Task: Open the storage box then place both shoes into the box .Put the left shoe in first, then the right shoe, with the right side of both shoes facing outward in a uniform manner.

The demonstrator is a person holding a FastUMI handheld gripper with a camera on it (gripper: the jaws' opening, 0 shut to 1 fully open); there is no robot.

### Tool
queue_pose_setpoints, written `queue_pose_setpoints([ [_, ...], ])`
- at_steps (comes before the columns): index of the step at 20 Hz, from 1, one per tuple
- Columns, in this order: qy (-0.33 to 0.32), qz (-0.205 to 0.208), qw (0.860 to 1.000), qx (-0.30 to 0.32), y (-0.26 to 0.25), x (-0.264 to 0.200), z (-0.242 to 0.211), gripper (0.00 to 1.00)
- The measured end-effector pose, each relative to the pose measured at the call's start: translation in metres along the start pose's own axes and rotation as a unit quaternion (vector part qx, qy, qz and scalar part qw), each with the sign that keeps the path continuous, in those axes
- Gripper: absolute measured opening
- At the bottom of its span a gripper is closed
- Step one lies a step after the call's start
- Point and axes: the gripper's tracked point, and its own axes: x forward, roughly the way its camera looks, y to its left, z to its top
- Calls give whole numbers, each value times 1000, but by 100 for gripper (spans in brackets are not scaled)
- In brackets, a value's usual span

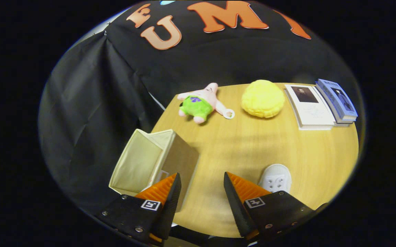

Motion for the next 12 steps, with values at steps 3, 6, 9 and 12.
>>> queue_pose_setpoints([
  [3,8,-41,999,17,-48,-8,-22,85],
  [6,16,-72,997,37,-91,-15,-45,87],
  [9,38,-101,993,49,-128,-17,-72,87],
  [12,63,-108,991,53,-151,-12,-99,87],
])
